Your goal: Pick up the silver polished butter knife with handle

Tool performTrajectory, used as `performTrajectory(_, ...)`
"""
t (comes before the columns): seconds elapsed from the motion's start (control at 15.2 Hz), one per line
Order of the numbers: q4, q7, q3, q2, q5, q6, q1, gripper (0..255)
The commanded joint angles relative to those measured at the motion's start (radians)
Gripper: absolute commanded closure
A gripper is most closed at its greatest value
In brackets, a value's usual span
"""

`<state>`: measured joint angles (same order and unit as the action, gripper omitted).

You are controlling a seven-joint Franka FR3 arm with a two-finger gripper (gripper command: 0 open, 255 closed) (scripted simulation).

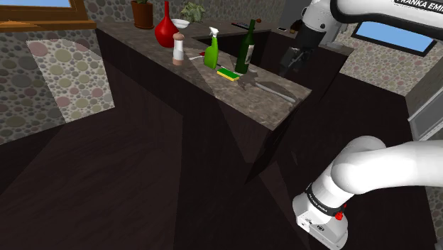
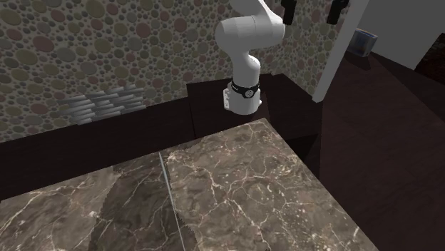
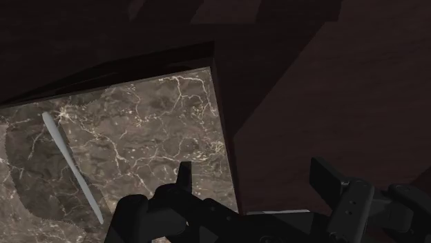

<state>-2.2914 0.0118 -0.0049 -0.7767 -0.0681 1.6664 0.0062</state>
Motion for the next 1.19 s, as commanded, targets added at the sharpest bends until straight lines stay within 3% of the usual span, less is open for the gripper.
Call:
performTrajectory(0.0,0.000,0.000,0.000,0.000,0.000,0.000,0.000,0)
performTrajectory(0.59,0.020,-0.227,-0.188,0.190,-0.066,0.124,-0.030,0)
performTrajectory(1.12,0.123,-0.436,-0.343,0.435,-0.064,0.221,-0.040,0)
